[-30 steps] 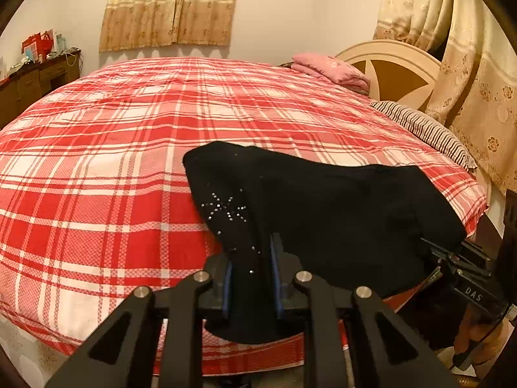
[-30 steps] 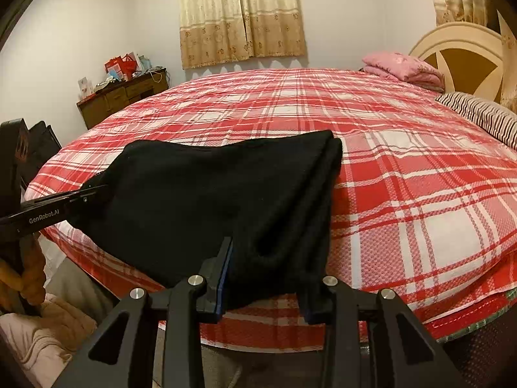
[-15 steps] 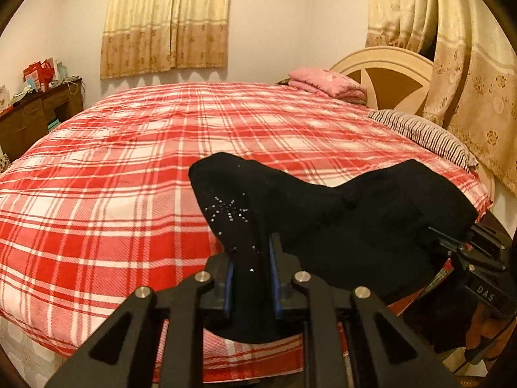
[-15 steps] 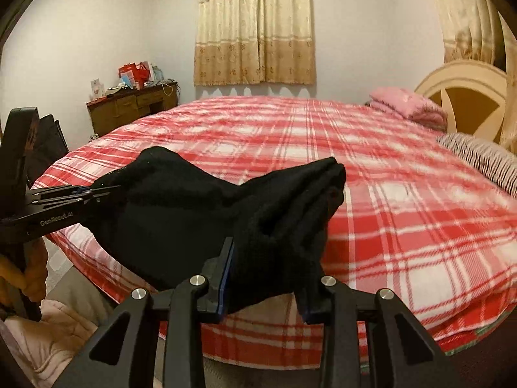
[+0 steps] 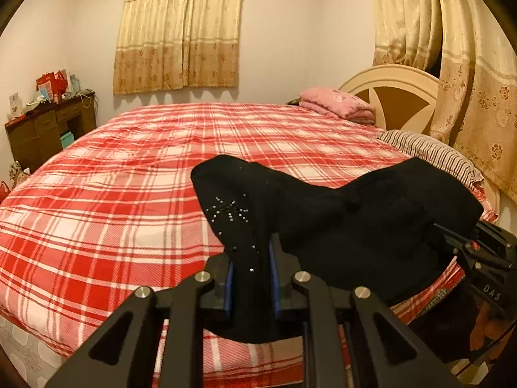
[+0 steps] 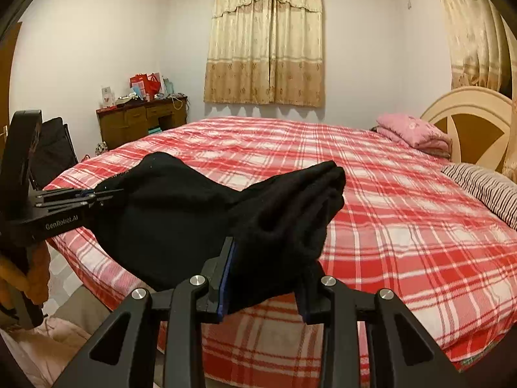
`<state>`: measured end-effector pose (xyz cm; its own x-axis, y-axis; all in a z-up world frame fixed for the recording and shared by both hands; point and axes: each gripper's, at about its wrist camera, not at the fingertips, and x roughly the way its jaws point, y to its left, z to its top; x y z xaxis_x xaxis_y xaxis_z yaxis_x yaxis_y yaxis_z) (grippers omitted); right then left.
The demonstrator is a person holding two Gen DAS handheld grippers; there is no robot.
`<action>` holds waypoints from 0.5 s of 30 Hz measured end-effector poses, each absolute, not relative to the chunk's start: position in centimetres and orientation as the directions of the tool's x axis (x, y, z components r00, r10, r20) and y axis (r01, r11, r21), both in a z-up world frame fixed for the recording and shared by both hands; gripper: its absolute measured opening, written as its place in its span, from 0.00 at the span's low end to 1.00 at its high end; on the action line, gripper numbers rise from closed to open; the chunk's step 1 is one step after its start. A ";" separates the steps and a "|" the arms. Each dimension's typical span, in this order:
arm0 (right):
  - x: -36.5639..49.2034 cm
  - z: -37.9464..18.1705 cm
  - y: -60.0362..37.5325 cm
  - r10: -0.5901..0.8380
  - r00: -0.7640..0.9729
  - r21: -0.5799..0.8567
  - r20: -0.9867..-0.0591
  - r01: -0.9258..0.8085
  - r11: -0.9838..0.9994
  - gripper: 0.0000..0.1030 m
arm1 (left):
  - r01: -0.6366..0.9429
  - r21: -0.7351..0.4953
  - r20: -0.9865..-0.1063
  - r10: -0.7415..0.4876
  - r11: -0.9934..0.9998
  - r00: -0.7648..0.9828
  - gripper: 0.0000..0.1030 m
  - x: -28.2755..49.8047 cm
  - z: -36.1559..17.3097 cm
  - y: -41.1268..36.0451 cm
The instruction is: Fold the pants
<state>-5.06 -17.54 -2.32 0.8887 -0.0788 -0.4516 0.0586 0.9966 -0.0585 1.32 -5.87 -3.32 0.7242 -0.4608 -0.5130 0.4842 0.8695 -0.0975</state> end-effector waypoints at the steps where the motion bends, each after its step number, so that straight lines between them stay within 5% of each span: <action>1: -5.0 -2.2 -17.4 -0.077 0.891 -0.061 -0.446 0.055 0.997 0.33 | 0.481 -0.096 -0.510 -0.458 0.871 0.728 0.18 1.4 -3.2 -5.8; 15: -0.2 -0.6 -11.9 0.019 0.914 -0.074 -0.406 -0.054 0.996 0.33 | 0.348 -0.101 -0.470 -0.352 0.932 0.810 0.18 3.8 -2.4 -0.4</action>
